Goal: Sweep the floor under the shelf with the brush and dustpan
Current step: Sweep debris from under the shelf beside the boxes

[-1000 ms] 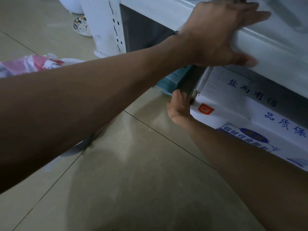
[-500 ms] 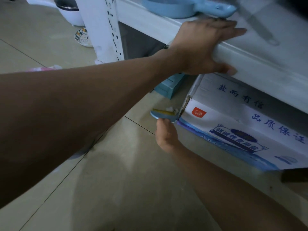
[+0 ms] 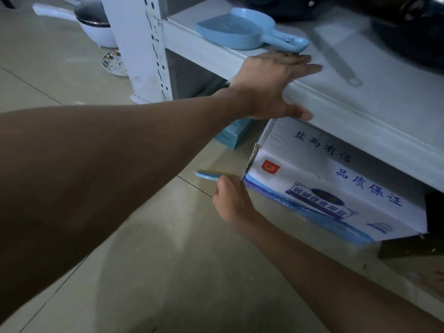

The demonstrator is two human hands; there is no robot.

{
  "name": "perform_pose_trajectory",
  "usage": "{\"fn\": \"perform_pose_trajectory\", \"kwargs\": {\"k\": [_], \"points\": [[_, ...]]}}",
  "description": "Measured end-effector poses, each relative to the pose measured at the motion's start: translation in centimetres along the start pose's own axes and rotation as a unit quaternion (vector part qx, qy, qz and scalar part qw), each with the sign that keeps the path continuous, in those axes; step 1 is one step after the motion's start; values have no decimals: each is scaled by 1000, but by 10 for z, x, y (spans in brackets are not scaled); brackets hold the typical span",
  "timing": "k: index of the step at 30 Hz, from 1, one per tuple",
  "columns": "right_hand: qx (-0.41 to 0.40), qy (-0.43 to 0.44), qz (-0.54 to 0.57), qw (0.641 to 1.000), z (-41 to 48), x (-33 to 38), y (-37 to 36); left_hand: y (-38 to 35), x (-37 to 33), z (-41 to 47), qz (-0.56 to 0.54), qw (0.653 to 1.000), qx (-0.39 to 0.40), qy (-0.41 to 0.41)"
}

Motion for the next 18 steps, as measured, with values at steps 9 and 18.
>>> {"fn": "perform_pose_trajectory", "kwargs": {"k": [9, 18], "points": [[-56, -2, 17, 998, 68, -3, 2, -4, 1, -1, 19, 999, -37, -13], [-14, -36, -59, 998, 70, -44, -40, -8, -1, 0, 34, 996, -70, -46]]}}
Point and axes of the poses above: each hand's wrist, its own z-axis towards the middle knuckle, its own y-axis out of the back of the hand, x = y × z, the point moved 10 cm from there along z, towards the middle knuckle, and after that the axes turned 13 degrees about -x, right-handed, at the moved point
